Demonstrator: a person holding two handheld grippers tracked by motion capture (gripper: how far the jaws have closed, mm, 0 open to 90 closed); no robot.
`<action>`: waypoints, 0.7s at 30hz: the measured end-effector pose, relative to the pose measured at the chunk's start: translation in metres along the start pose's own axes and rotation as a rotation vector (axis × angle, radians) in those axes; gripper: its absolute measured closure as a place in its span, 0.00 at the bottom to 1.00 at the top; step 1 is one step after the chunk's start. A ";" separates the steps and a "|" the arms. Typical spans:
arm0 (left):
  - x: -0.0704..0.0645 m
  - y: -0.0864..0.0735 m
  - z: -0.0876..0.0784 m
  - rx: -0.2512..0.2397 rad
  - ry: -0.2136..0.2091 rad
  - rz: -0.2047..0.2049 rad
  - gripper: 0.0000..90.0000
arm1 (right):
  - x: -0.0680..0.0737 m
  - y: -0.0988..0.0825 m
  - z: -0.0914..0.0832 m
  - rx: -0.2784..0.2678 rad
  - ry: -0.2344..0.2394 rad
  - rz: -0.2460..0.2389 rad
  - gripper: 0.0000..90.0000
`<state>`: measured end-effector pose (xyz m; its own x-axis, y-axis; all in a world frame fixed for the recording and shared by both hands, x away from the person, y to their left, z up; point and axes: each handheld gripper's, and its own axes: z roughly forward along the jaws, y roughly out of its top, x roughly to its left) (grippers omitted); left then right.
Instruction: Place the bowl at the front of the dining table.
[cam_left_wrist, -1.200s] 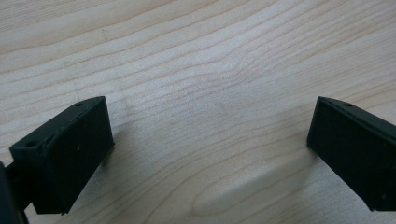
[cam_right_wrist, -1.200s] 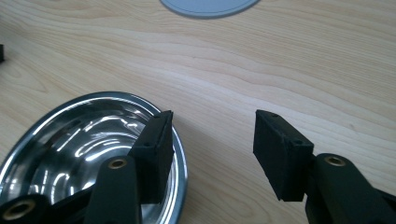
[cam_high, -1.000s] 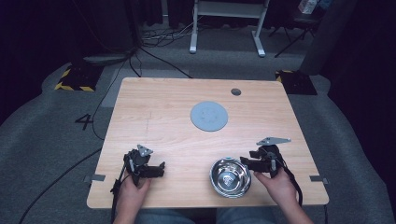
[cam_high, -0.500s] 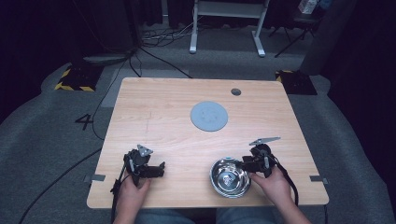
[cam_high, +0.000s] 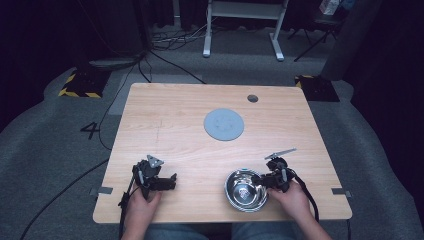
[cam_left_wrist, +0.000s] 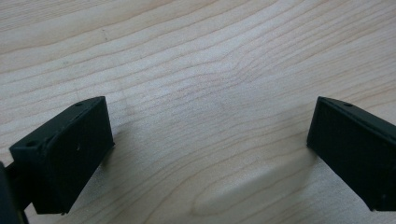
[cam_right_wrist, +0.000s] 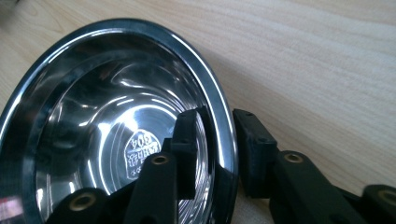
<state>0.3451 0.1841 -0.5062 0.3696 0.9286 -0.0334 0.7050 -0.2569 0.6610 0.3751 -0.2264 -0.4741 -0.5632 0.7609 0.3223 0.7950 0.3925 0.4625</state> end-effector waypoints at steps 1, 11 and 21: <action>0.000 0.000 0.000 0.000 0.000 0.000 0.00 | 0.000 -0.001 0.000 0.005 0.003 -0.002 0.83; 0.000 0.000 0.000 0.000 0.000 0.000 0.00 | -0.002 -0.001 -0.001 0.021 0.059 0.024 0.96; 0.000 0.000 0.000 0.000 0.000 0.000 0.00 | 0.005 0.003 -0.011 -0.030 -0.004 -0.009 0.96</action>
<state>0.3451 0.1841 -0.5062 0.3694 0.9287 -0.0333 0.7050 -0.2567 0.6611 0.3724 -0.2274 -0.4616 -0.5696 0.7593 0.3147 0.7825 0.3838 0.4903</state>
